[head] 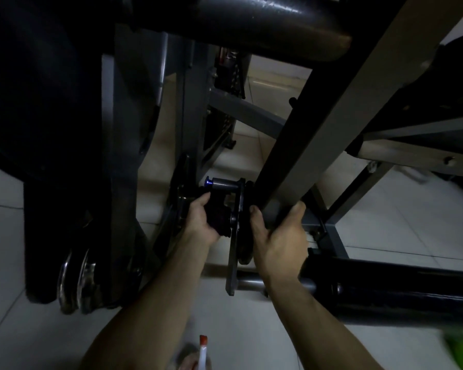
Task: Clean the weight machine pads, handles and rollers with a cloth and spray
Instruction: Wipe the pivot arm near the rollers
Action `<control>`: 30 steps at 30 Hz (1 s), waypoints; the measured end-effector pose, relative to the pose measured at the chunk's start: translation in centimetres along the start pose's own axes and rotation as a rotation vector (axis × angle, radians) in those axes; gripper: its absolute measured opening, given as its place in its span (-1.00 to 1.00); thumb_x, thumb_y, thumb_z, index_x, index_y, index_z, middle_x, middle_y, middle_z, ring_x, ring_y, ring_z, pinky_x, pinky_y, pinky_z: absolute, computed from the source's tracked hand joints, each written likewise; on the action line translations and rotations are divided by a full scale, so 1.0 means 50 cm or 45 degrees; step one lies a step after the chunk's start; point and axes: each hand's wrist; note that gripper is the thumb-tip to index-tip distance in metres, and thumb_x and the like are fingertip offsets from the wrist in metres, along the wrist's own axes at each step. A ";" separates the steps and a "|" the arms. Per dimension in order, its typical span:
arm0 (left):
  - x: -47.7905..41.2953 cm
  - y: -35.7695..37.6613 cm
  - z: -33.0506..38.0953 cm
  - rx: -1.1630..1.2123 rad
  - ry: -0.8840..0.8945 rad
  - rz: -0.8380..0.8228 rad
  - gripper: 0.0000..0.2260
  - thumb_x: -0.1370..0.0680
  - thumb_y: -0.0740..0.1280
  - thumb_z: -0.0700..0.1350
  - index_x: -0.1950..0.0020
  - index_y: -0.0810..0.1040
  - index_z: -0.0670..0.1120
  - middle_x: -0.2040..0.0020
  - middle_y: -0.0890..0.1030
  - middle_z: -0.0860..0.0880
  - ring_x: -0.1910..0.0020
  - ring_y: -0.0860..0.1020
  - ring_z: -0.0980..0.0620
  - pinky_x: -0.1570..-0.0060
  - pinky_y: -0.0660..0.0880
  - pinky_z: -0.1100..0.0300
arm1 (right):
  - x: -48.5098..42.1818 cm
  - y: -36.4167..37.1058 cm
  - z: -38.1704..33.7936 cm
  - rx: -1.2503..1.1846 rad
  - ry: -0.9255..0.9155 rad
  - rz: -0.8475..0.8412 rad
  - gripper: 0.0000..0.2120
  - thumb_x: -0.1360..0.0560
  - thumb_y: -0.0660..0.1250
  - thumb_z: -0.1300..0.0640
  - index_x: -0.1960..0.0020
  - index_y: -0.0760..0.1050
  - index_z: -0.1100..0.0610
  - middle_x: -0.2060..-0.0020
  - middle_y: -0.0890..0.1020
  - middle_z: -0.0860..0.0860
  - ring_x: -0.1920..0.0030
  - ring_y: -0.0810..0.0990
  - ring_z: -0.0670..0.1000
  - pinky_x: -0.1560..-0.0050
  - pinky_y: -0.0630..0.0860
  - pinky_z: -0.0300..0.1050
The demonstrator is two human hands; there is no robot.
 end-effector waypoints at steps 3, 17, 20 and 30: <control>-0.014 0.002 0.003 -0.040 -0.018 0.015 -0.58 -0.61 0.30 0.14 -0.33 0.61 -0.10 -0.11 0.70 -0.22 -0.10 0.65 -0.24 0.09 0.54 -0.10 | -0.001 0.002 0.007 -0.028 0.012 -0.022 -0.46 -0.49 0.29 -0.35 -0.26 0.27 -0.03 0.13 0.60 -0.11 0.20 0.66 -0.01 0.19 0.66 0.15; 0.015 -0.030 0.010 -0.021 0.215 -0.051 -0.65 -0.56 0.41 -0.01 -0.32 0.60 -0.09 -0.21 0.66 -0.15 -0.09 0.67 -0.10 -0.14 0.55 -0.07 | 0.000 -0.001 0.003 0.019 -0.010 -0.014 -0.40 -0.48 0.25 -0.41 -0.28 0.24 -0.01 0.05 0.63 -0.02 0.13 0.68 0.09 0.14 0.65 0.20; 0.027 0.005 0.039 -0.279 0.640 0.398 -0.55 -0.59 0.40 -0.05 -0.46 0.42 -0.07 -0.31 0.58 -0.12 -0.17 0.61 -0.07 -0.13 0.58 -0.01 | 0.002 -0.006 -0.001 0.028 0.008 -0.023 -0.43 -0.49 0.29 -0.34 -0.29 0.24 0.00 0.06 0.63 -0.02 0.14 0.68 0.09 0.14 0.65 0.19; 0.053 0.072 0.095 -1.507 0.976 0.591 -0.78 -0.56 0.43 -0.07 -0.21 0.62 0.00 -0.10 0.67 -0.06 -0.09 0.63 -0.13 0.03 0.55 0.02 | 0.004 -0.008 -0.006 0.007 0.022 -0.032 -0.39 -0.45 0.19 -0.43 -0.27 0.25 -0.02 0.10 0.63 -0.01 0.18 0.67 0.08 0.19 0.65 0.17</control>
Point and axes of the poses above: each hand's wrist, its own x-axis away from the middle knuckle, its own y-axis out of the palm, z = x × y
